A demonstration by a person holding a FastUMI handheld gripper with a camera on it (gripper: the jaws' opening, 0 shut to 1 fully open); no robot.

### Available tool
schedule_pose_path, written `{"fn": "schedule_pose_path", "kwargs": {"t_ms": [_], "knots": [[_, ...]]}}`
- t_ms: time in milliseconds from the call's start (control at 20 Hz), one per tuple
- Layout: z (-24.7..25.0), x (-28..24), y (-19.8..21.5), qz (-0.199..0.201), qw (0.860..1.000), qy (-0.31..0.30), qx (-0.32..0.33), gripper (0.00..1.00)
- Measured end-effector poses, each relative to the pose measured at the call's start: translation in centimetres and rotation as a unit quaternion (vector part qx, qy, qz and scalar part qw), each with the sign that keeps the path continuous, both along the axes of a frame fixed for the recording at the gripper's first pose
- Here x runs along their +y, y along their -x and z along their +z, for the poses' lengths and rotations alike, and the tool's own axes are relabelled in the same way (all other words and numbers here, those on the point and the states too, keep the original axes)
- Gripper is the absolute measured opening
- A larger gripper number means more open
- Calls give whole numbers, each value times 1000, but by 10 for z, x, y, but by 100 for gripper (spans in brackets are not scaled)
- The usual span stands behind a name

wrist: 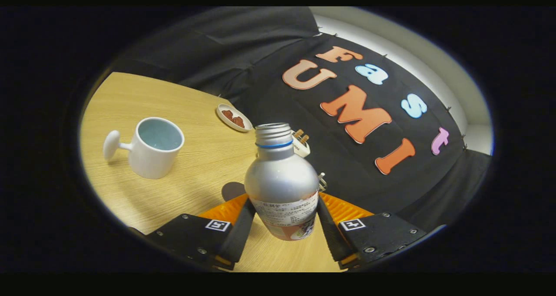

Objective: Take the bottle from table, then pour the juice into the cup, finally place the bottle on the coaster

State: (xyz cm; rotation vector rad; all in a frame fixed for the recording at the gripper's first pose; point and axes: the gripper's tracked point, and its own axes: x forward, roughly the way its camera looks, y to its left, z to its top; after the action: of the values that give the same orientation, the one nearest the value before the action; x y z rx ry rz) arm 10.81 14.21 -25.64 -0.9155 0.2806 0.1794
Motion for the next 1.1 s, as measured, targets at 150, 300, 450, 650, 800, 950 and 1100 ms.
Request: {"fn": "schedule_pose_path", "kwargs": {"t_ms": [150,300,450,650,800,950,1100], "knots": [[5,10,-2,17,999,40,-10,77],[9,20,-4,38,995,91,-27,77],[13,28,-5,56,988,134,-41,77],[14,37,-3,76,979,181,-53,77],[13,40,-4,83,974,205,-53,77],[15,43,-11,89,967,228,-65,77],[19,46,-17,96,960,251,-75,76]]}}
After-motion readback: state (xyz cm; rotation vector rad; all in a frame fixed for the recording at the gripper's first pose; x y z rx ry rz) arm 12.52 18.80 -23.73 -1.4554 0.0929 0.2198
